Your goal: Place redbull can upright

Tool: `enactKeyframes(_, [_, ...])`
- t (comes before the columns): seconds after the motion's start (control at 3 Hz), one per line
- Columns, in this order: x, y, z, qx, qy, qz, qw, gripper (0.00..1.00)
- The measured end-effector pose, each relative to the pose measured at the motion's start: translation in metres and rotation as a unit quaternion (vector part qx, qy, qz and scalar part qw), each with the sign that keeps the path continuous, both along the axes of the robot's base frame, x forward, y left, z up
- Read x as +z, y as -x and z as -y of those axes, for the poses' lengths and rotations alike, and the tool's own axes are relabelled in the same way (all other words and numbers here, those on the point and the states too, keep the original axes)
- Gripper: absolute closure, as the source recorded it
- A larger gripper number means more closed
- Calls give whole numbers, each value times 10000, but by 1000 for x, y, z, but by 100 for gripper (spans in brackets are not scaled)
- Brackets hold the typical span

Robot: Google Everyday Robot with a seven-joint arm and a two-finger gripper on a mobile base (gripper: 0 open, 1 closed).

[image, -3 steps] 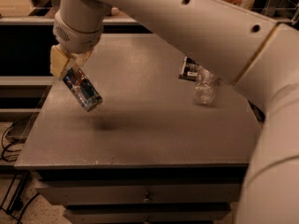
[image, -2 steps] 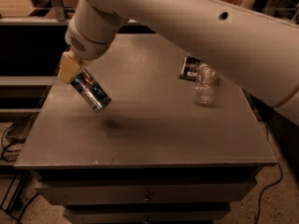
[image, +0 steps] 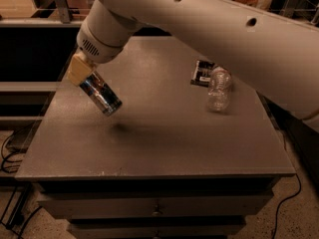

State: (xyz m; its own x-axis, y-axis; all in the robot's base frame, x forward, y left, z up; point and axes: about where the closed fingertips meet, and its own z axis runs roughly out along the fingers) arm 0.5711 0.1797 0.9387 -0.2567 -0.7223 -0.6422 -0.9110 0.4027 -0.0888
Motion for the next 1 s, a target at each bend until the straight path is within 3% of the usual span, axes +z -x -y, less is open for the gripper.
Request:
enactKeyframes(0.33, [2, 0, -13, 361, -214, 211, 9989, 100])
enactKeyframes(0.67, [13, -6, -38, 950, -660, 694, 9909, 100])
enactKeyframes(1.0, [28, -12, -61, 1469, -1245, 1079, 9753, 100])
